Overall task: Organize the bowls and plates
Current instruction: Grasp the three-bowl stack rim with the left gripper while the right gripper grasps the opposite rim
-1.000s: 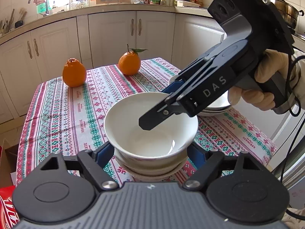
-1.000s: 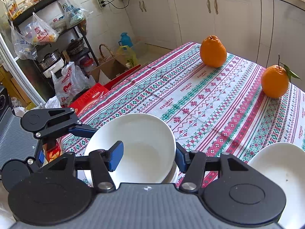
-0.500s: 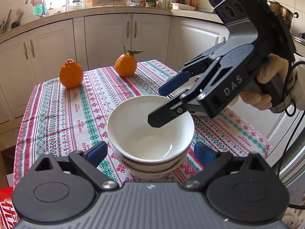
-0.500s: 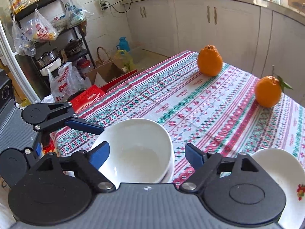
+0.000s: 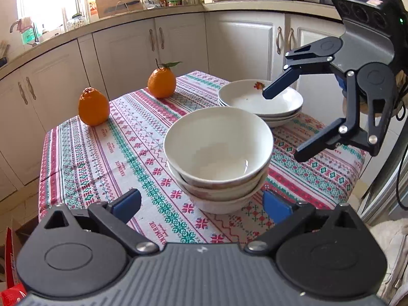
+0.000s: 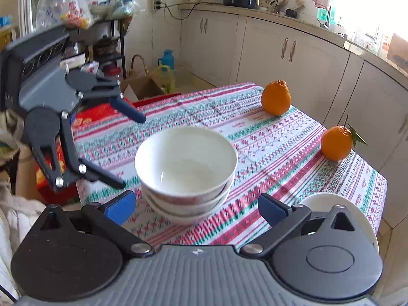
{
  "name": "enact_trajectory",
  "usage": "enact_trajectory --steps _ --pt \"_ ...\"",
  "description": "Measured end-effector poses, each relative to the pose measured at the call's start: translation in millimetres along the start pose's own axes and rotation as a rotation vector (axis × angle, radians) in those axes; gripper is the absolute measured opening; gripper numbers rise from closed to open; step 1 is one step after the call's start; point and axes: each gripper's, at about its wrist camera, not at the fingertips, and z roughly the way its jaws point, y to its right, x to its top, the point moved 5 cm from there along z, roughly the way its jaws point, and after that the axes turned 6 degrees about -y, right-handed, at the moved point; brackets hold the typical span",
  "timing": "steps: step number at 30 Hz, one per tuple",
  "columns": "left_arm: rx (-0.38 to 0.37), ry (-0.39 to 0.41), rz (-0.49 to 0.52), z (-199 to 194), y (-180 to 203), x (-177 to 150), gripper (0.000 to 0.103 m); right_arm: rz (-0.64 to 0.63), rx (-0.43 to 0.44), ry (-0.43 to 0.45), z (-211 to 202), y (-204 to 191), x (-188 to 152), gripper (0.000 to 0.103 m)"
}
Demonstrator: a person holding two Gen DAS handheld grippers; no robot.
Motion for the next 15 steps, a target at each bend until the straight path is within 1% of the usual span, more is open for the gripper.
enact_trajectory --steps 2,4,6,9,15 --pt "-0.016 -0.032 0.021 5.5 0.8 -1.4 0.101 -0.013 -0.022 -0.027 7.0 -5.6 -7.7 0.103" --pt "-0.011 -0.039 0.036 9.4 1.5 -2.5 0.101 -0.021 -0.033 -0.055 13.8 -9.8 -13.8 0.103" --pt "-0.005 -0.049 0.03 14.3 0.1 -3.7 0.101 -0.031 -0.041 -0.073 19.8 -13.4 -18.4 0.103" --pt "-0.028 -0.074 0.007 22.2 -3.7 -5.7 0.101 -0.05 -0.056 -0.098 27.6 -16.1 -22.4 0.103" --pt "-0.035 -0.091 0.026 34.1 -10.1 -9.0 0.101 -0.041 -0.029 -0.108 40.6 -11.3 -21.9 0.103"
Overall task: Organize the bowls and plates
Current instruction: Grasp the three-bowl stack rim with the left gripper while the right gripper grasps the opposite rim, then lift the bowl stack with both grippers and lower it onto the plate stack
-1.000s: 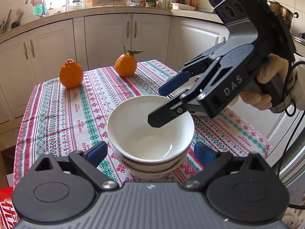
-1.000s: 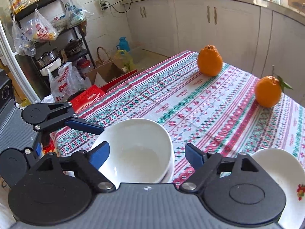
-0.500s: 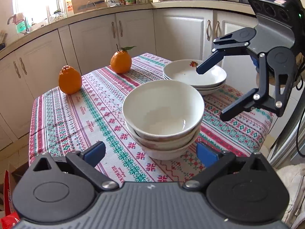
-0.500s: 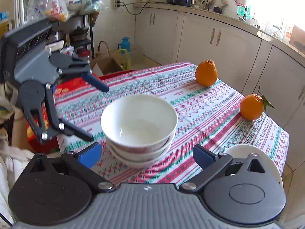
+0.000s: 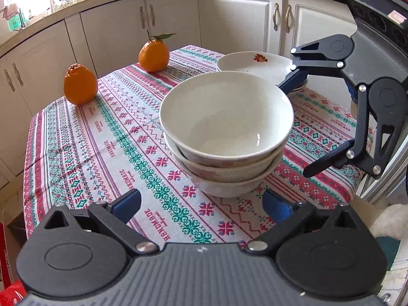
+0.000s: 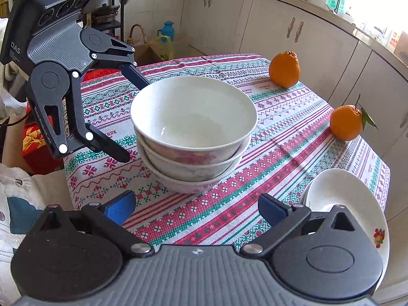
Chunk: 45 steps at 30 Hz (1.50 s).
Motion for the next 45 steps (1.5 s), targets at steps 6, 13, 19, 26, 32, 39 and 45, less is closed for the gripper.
enact_trajectory --steps 6,13,19,26,32,39,45 --pt "-0.038 0.005 0.029 13.2 -8.2 1.7 0.101 0.025 0.017 0.016 16.6 11.0 5.4 0.103" --pt "-0.128 -0.015 0.101 23.3 -13.7 4.6 0.095 -0.035 0.077 -0.012 29.7 12.3 9.1 0.103" --pt "-0.219 -0.006 0.18 22.6 -10.5 10.8 0.088 -0.081 0.138 -0.021 35.9 13.4 18.4 0.101" --pt "-0.278 -0.021 0.276 27.3 -2.4 17.5 0.083 -0.128 0.192 -0.046 40.0 13.3 23.6 0.095" --pt "-0.3 -0.042 0.293 33.2 -5.7 20.8 0.08 -0.145 0.216 -0.055 38.7 12.4 25.1 0.091" --pt "-0.314 -0.054 0.309 35.7 -10.0 22.7 0.079 -0.145 0.234 -0.06 37.9 12.8 25.8 0.089" --pt "-0.342 -0.051 0.333 37.8 -9.9 25.8 0.08 -0.136 0.253 -0.065 39.4 15.8 28.8 0.089"
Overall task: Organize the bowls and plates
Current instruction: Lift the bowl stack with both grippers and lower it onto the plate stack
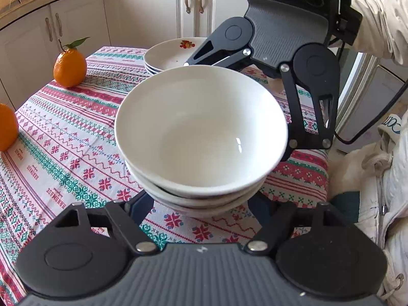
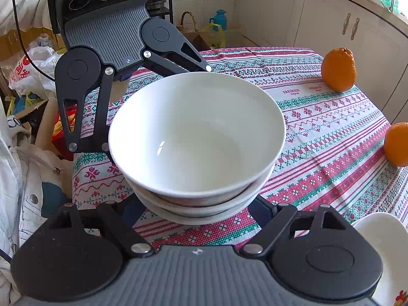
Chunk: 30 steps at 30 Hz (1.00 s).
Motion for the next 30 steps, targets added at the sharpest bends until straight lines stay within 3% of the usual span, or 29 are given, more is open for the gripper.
enact_trajectory --steps 13,26,30 --pt "-0.034 -0.013 0.058 5.4 -7.7 3.3 0.081 -0.028 -0.007 -0.034 0.6 -2.3 0.4 0.087" --pt "-0.049 -0.019 0.048 6.1 -8.6 6.8 0.081 0.006 0.018 -0.039 -1.7 -0.8 0.9 0.086" --pt "-0.025 -0.015 0.054 2.0 -4.4 11.2 0.081 0.008 0.022 -0.028 -6.7 -0.4 0.2 0.086"
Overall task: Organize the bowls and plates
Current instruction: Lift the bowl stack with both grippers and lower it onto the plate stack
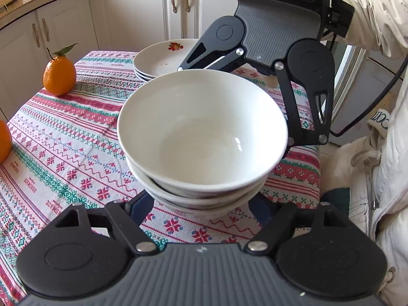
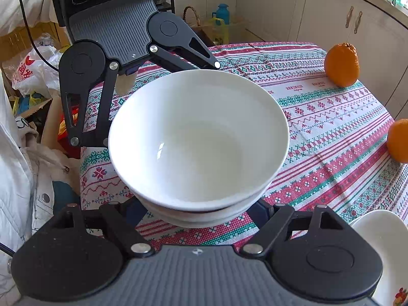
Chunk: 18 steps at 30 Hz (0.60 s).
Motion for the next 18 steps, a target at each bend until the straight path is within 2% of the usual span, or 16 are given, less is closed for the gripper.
enact_trajectory --steps 8,18 --pt "0.032 0.01 -0.006 -8.5 7.3 22.3 0.081 -0.033 -0.018 0.027 -25.4 4.7 -3.9 0.086" --pt "0.033 0.038 0.002 3.2 2.2 74.9 0.081 -0.048 -0.078 0.051 -64.5 38.1 -27.8 0.086"
